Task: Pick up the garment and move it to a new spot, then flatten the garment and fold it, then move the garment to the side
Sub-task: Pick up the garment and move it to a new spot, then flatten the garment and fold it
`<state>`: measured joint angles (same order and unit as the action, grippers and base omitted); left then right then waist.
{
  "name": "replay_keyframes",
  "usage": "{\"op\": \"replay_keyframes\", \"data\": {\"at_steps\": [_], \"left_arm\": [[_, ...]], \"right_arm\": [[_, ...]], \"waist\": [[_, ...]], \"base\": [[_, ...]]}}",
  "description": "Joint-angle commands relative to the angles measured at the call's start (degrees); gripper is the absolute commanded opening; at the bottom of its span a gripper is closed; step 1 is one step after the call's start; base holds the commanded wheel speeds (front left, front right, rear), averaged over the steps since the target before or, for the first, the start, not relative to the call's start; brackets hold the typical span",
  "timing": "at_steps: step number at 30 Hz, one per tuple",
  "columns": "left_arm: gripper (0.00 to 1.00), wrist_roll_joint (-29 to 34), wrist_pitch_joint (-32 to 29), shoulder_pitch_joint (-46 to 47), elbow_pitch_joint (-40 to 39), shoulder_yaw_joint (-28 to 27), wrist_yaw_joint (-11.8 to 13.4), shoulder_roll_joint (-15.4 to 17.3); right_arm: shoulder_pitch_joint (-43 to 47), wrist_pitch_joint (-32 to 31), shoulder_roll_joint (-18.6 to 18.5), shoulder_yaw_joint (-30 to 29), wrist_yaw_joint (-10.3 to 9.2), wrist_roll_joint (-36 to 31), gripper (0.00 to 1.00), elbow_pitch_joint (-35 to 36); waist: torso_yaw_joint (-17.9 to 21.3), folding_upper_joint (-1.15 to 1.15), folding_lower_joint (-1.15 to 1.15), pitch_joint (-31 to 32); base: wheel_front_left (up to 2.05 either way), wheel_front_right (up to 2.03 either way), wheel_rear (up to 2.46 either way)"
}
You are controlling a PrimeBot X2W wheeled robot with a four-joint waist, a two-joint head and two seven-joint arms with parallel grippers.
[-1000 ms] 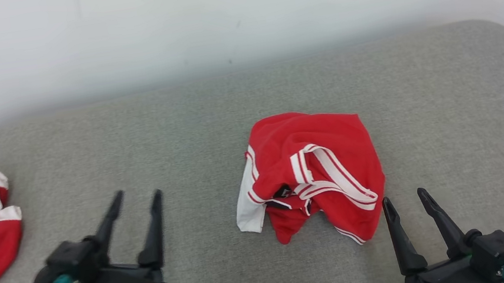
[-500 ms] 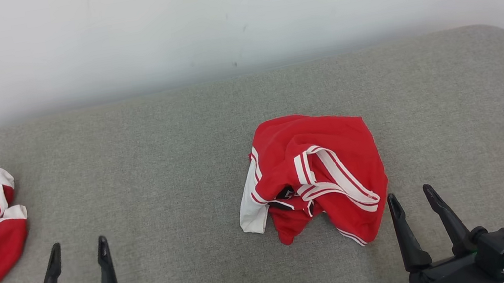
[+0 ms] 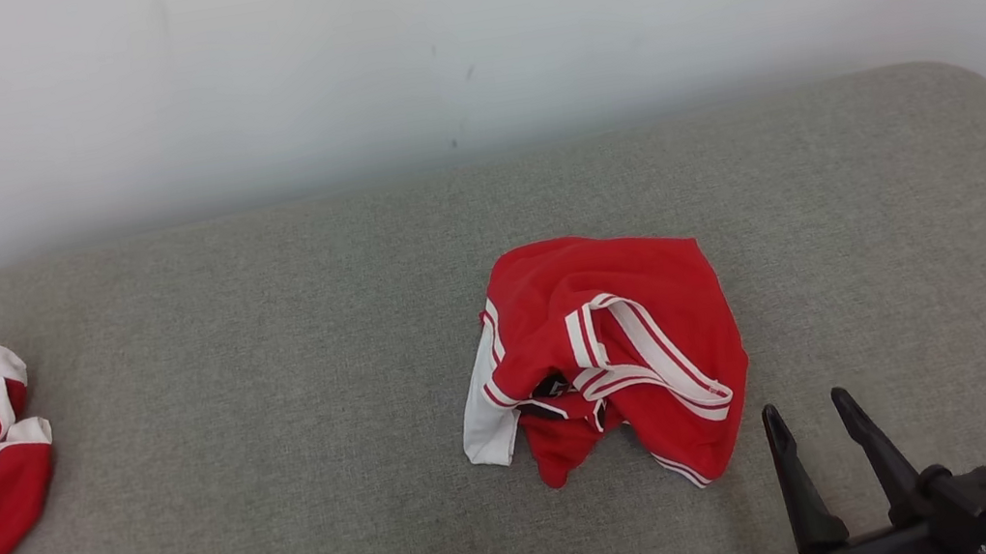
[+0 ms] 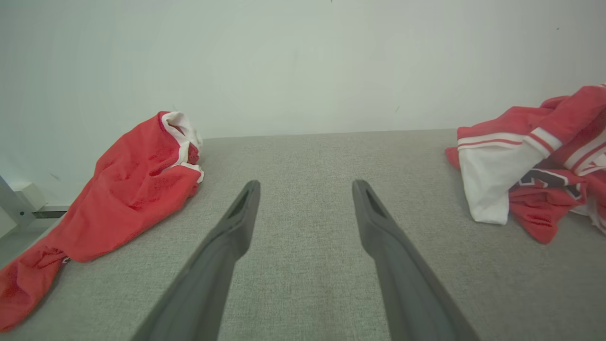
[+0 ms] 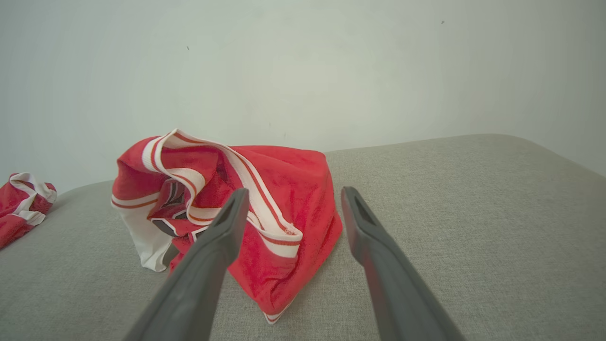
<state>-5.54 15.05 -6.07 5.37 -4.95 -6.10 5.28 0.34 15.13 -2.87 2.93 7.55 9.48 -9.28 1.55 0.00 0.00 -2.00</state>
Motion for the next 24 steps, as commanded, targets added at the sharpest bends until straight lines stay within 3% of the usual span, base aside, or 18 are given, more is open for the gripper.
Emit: {"op": "replay_keyframes", "data": {"at_steps": [1,24], "left_arm": [[1.00,0.69,0.19,-0.70,0.13,0.09,-0.24,-0.15],[1.00,2.36,0.19,0.07,5.58,-0.41,-1.41,-1.87]], "right_arm": [[0.89,0.03,-0.01,-0.01,-0.12,-0.37,1.00,-0.25],[1.86,0.04,0.01,1.06,-0.12,-0.27,1.00,-3.81]], "waist": [[0.01,0.00,0.00,0.14],[-0.11,0.00,0.00,1.07]], "base": [[0.00,0.00,0.00],[0.00,0.00,0.00]]}}
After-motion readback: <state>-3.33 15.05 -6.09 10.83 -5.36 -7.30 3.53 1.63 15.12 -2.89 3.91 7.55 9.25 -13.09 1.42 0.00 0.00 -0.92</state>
